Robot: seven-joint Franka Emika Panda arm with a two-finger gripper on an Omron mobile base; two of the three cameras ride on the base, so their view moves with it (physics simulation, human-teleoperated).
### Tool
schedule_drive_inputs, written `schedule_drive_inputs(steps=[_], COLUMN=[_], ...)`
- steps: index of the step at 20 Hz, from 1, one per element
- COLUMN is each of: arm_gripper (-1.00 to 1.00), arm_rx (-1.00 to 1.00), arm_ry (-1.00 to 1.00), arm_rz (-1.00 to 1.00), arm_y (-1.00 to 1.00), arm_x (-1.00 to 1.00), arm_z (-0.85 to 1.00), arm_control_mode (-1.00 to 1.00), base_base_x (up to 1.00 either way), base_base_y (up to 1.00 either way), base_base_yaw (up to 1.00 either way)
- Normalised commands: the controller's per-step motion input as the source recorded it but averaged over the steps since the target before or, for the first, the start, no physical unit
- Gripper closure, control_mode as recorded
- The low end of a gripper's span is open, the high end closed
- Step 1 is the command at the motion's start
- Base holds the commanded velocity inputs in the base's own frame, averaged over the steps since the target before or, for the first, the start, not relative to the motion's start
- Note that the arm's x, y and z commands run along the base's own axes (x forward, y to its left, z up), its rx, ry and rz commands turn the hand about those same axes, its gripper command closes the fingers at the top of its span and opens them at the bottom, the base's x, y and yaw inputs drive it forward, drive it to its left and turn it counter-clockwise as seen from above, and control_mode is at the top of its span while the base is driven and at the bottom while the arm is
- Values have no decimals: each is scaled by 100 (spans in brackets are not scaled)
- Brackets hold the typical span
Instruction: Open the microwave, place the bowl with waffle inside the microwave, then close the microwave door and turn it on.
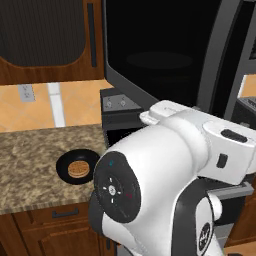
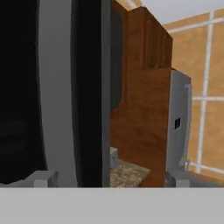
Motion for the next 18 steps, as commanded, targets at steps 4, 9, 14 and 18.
schedule_drive_inputs(steps=[4, 9, 14, 18], arm_gripper=[-100, -100, -100, -100], arm_rx=[30, 50, 69, 96], arm_ry=[3, 0, 0, 3], arm_rz=[43, 57, 53, 44], arm_y=[-57, -47, -36, -27], arm_x=[-68, -27, -2, 6], arm_z=[0, 0, -3, -23], arm_control_mode=[-100, -100, -100, -100], base_base_x=[0, 0, 0, 0], base_base_y=[0, 0, 0, 0], base_base_yaw=[0, 0, 0, 0])
